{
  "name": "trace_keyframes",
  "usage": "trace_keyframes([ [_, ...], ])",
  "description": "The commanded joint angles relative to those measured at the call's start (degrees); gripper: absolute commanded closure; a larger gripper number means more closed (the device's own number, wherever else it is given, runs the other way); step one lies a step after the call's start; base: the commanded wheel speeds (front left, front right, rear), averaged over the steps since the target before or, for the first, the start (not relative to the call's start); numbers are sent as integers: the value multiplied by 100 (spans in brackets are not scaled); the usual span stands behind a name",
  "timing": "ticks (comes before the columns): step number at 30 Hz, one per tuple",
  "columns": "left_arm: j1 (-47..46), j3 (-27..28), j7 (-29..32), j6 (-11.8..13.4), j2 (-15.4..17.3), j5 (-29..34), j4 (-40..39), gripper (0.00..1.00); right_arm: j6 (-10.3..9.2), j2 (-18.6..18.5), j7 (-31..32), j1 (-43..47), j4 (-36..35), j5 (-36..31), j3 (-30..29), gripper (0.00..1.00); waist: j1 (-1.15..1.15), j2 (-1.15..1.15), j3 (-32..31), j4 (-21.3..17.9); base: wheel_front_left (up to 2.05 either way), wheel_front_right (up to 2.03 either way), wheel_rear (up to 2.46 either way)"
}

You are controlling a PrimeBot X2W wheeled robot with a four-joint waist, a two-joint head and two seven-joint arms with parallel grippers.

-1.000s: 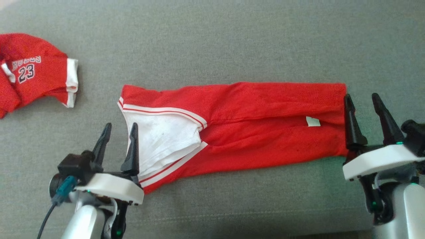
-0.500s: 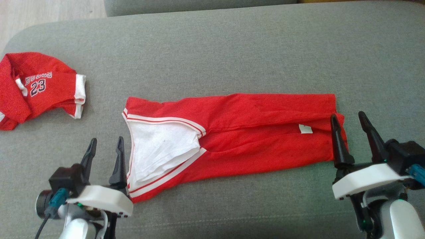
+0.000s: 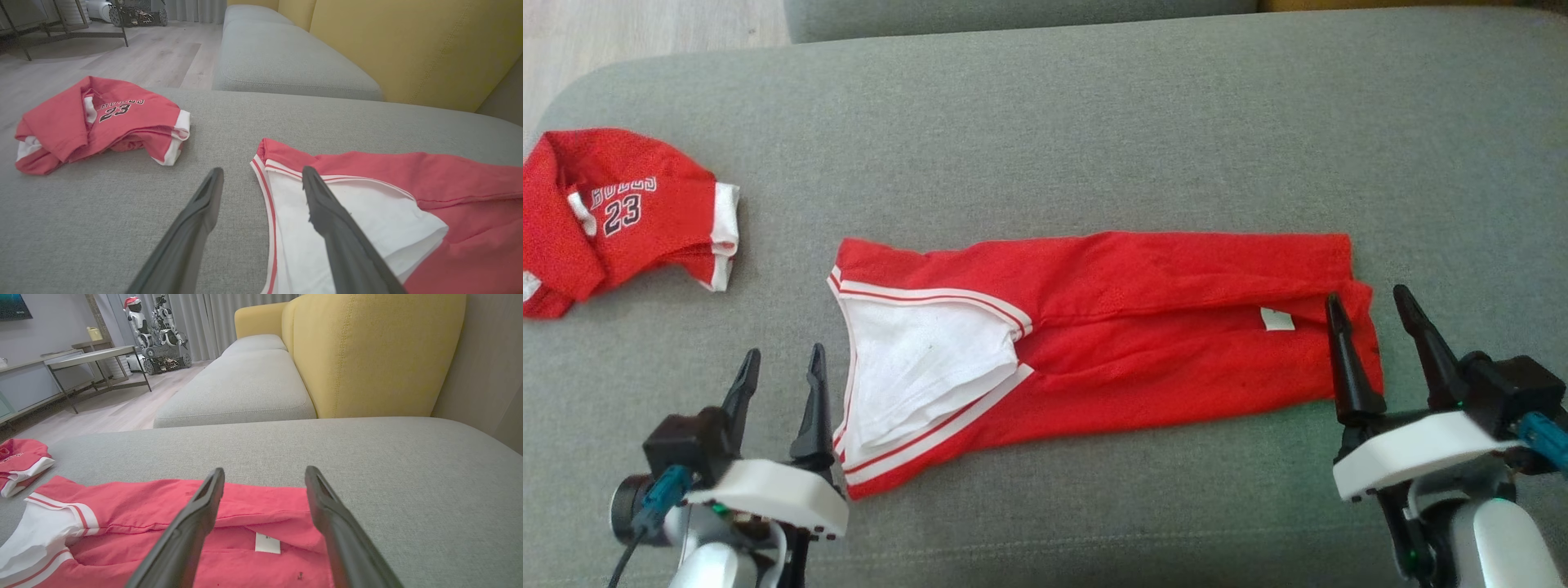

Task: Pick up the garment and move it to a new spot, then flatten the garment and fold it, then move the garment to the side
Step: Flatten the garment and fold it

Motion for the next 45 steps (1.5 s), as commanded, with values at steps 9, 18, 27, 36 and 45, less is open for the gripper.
trace_keyframes([
  [9, -302, 172, -78, 15, 142, -21, -105, 0, -4, -17, 85, -186, -100, 92, 27, 0, 0, 0, 107, 38, 0, 0, 0],
  [18, -833, -16, -134, -122, 102, 51, -123, 0, -4, -136, 310, -945, 626, 117, -548, 0, 0, 0, 655, 128, 0, 0, 0],
  [27, -1251, -168, -280, -260, -11, 77, 140, 0, -4, -85, 1193, -1368, 1585, 69, -870, 0, 0, 0, 1048, 198, 0, 0, 0],
  [36, -1366, -167, -373, -288, -34, 59, 300, 0, -4, -23, 2021, -1245, 1545, 475, -735, 0, 0, 0, 1181, 146, 0, 0, 0],
  [45, -1411, -163, -413, -314, -33, 27, 390, 0, -4, -16, 2194, -1019, 1322, 851, -516, 100, 0, 0, 1160, 110, 0, 0, 0],
])
